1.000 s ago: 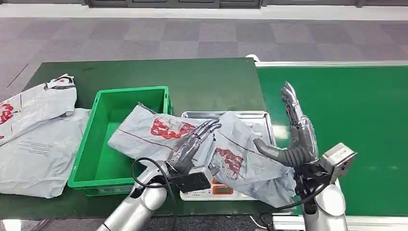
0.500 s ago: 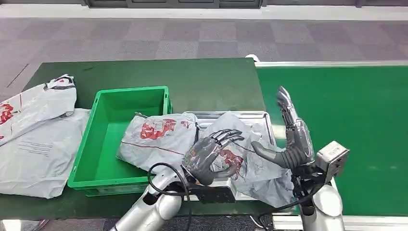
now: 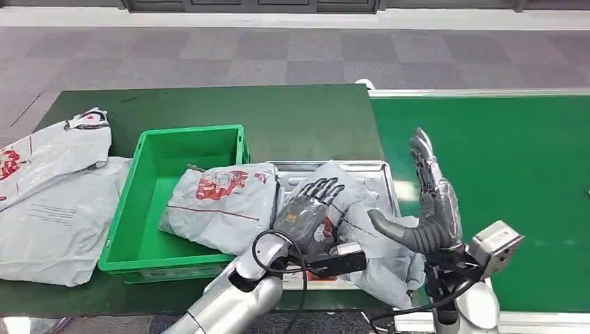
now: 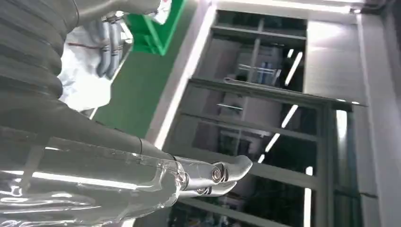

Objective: Moved the parcel from conveyor to table for the left to box.

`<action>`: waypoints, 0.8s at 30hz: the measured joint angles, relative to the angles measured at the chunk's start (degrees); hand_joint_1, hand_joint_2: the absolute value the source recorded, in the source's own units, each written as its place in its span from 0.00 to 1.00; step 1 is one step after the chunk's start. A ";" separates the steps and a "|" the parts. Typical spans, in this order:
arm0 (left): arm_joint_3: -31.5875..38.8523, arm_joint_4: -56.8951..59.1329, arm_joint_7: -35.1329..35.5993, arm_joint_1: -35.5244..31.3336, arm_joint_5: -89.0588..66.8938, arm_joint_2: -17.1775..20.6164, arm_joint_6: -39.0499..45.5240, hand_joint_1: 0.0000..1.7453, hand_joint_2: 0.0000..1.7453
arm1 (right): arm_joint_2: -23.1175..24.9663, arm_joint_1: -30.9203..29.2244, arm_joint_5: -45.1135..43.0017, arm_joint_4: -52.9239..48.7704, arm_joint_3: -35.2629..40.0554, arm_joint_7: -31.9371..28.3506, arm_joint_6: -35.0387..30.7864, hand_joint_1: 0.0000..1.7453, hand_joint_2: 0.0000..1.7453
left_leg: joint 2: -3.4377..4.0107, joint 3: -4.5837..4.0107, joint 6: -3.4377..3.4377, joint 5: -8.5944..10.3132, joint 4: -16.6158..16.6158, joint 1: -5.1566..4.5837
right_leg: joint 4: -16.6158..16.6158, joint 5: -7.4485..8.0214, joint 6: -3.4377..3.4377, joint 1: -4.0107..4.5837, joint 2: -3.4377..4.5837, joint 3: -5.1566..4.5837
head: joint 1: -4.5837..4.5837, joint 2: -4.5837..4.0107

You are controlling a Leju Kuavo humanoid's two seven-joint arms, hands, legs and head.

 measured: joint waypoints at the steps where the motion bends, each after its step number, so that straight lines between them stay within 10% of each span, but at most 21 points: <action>1: 0.00 0.48 -0.20 -0.30 -0.11 -0.24 -0.72 0.00 1.00 | 0.04 0.03 -0.55 -0.35 -0.04 -0.48 0.00 0.00 1.00 | -0.01 0.01 0.01 0.00 0.00 0.00 | -0.01 0.00 0.01 0.00 -0.02 0.04 | 0.00 0.00; 5: 0.04 2.08 -1.47 -1.12 -0.09 -1.14 -1.20 0.01 1.00 | 0.35 0.03 -1.64 -1.49 -0.07 -0.94 0.55 0.00 1.00 | -0.03 0.08 0.04 0.02 0.01 0.00 | -0.01 0.00 0.02 0.00 -0.08 0.16 | 0.00 -0.02; 6: 0.07 2.44 -1.89 -1.30 0.06 -1.31 -1.24 1.00 1.00 | 0.41 0.01 -1.53 -1.68 -0.07 -0.72 0.55 0.00 1.00 | -0.03 0.09 0.04 0.02 0.01 0.00 | -0.01 0.00 0.02 0.00 -0.09 0.18 | 0.00 -0.02; 24: 5.27 4.11 -20.87 -0.10 19.71 -2.10 -4.75 1.00 1.00 | 0.70 -1.21 -3.45 -1.84 -0.07 0.37 -0.35 0.00 1.00 | -0.06 0.02 0.05 0.02 0.03 0.00 | -0.01 -0.01 0.03 0.00 -0.12 0.10 | 0.00 0.00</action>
